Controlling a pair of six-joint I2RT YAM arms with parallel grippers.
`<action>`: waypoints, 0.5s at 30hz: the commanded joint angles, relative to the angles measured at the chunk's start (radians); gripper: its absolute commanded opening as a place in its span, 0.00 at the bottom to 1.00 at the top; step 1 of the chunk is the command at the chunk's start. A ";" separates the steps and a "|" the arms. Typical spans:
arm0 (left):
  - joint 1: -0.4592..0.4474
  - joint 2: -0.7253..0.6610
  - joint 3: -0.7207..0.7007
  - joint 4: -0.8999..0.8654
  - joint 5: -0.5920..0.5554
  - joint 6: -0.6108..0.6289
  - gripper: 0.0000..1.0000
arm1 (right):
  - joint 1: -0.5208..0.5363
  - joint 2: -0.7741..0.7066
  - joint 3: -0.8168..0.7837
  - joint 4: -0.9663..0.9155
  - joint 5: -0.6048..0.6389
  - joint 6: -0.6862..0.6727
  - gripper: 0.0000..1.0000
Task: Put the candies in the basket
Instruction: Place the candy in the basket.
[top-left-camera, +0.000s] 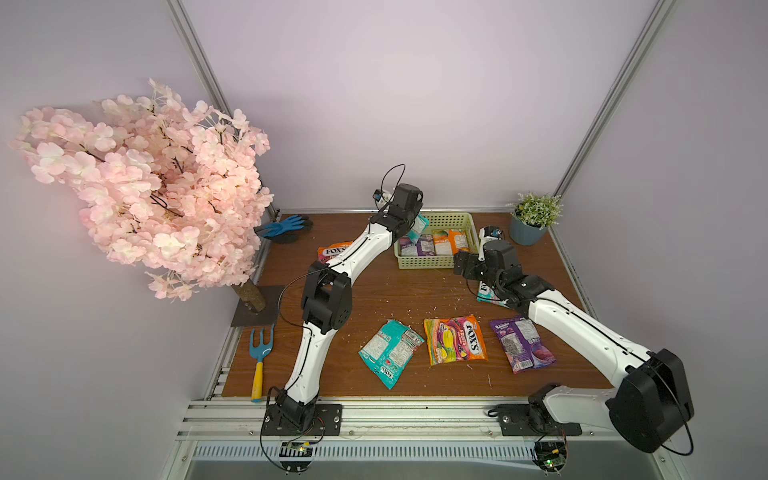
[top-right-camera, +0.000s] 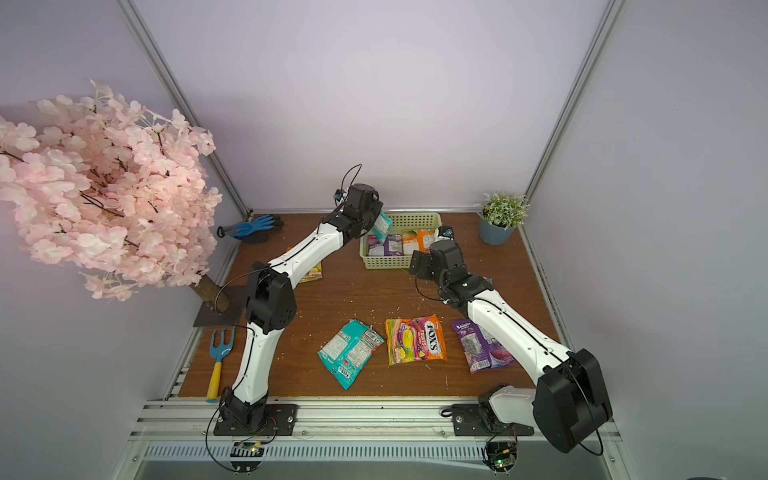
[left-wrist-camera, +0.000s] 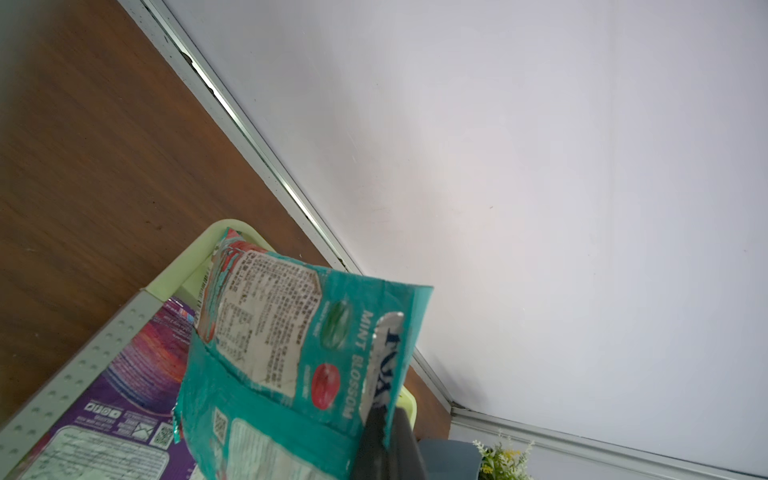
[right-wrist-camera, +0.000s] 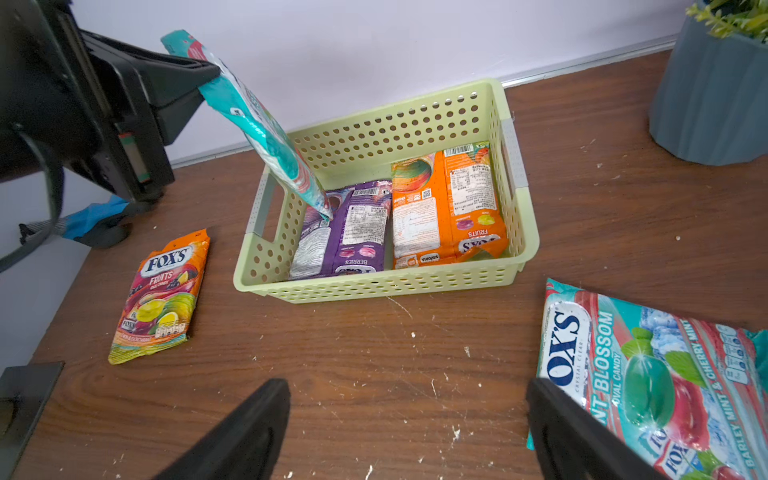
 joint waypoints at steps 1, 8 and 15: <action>0.001 0.027 0.004 0.065 -0.037 -0.061 0.00 | -0.004 -0.024 0.001 0.003 0.014 -0.010 0.96; -0.024 0.044 0.051 0.142 -0.031 -0.078 0.00 | -0.006 -0.027 -0.012 0.005 0.008 -0.013 0.96; -0.046 -0.020 -0.043 0.209 -0.108 -0.086 0.00 | -0.009 -0.032 -0.022 0.015 -0.001 -0.009 0.95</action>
